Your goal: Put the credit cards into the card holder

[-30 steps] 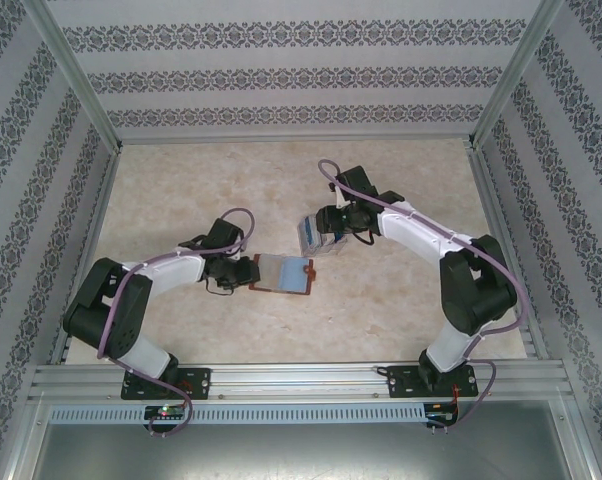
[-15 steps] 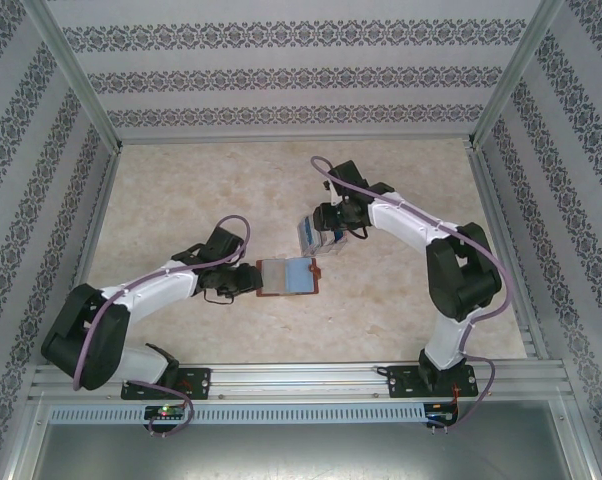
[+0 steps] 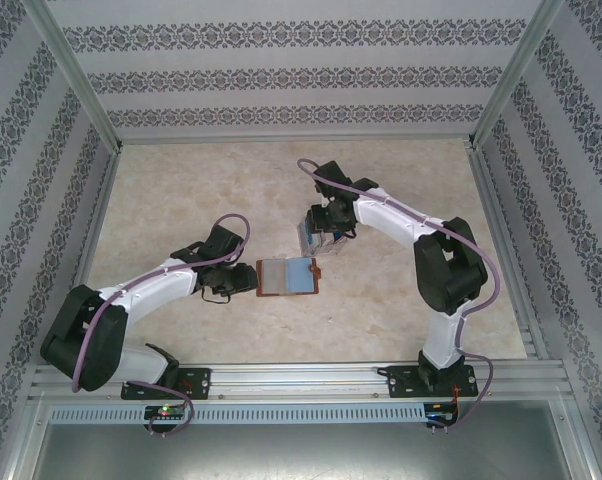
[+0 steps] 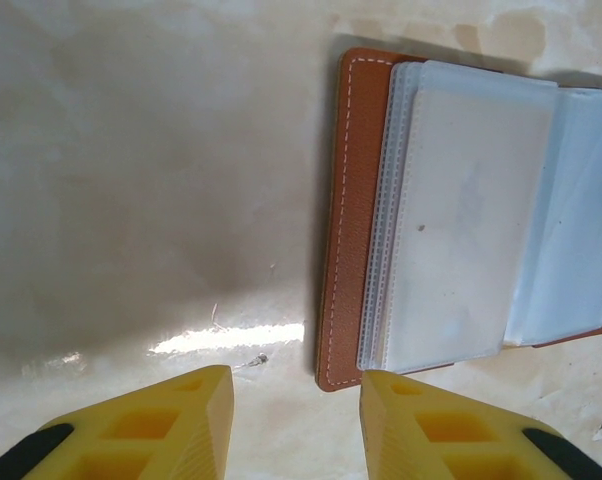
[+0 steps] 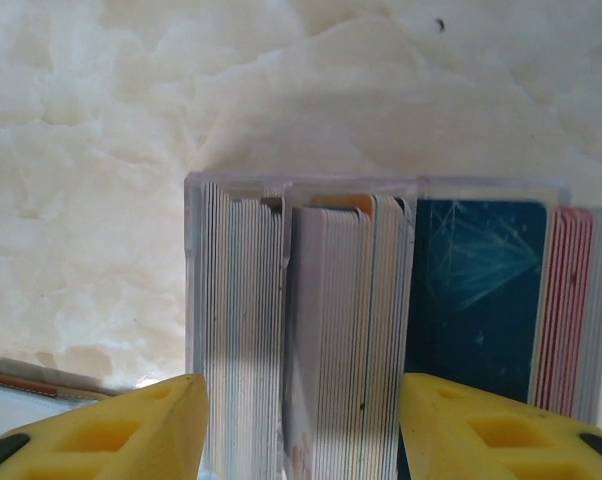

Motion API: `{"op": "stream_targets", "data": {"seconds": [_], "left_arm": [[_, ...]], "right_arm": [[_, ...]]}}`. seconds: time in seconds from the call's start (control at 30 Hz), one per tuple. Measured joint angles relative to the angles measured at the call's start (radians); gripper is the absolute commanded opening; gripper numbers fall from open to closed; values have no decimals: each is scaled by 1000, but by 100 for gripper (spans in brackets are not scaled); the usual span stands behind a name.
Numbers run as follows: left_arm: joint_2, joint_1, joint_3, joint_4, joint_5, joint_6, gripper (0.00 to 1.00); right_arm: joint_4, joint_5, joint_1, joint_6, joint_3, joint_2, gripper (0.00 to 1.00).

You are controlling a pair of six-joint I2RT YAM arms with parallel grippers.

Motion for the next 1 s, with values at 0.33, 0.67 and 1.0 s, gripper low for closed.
{"op": "stream_targets", "data": {"seconds": [0.33,0.67,1.0], "left_arm": [[5,6,6,-6,-6,16,39],[6,19,6,-6,-5,17,41],[15,20,6,-5,-5,21,42]], "right_arm": [[-82,78,32,105,54,32,55],[-156,159,64,118,127,31,55],[-163,188,63,142,127,106,56]]}}
